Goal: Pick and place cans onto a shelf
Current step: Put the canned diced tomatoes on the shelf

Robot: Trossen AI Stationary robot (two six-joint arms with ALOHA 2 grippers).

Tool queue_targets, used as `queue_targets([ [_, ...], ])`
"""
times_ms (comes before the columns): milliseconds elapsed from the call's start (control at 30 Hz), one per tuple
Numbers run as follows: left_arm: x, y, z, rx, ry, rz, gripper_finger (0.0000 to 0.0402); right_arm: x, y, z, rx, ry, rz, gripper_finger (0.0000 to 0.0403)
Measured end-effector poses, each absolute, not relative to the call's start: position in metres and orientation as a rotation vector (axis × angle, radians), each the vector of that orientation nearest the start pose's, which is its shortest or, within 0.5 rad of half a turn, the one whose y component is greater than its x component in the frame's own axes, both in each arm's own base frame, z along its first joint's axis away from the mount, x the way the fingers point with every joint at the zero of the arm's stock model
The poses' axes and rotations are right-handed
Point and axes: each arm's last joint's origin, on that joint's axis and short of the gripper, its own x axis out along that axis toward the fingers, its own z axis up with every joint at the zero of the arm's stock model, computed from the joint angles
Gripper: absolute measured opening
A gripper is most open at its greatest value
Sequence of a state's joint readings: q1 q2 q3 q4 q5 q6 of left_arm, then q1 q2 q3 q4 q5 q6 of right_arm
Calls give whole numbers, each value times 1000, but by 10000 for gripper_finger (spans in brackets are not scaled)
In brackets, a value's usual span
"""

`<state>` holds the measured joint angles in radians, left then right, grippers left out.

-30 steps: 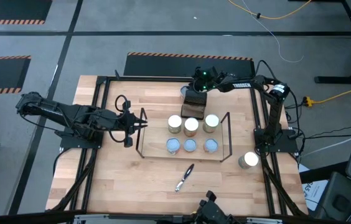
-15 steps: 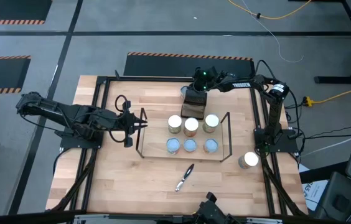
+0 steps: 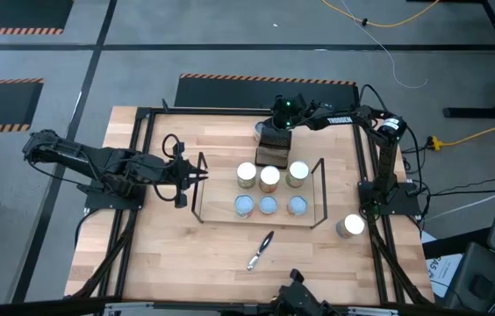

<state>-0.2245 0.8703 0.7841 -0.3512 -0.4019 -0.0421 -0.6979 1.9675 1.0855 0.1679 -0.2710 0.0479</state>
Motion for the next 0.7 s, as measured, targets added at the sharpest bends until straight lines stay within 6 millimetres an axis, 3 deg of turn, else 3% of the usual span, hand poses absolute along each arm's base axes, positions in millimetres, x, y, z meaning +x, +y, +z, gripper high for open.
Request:
queue_targets([
  [300,182,-30,304,94,413,183,55,305,-252,139,374,608,-437,8],
  [700,182,-30,304,94,413,183,55,290,-259,187,307,481,-491,7],
])
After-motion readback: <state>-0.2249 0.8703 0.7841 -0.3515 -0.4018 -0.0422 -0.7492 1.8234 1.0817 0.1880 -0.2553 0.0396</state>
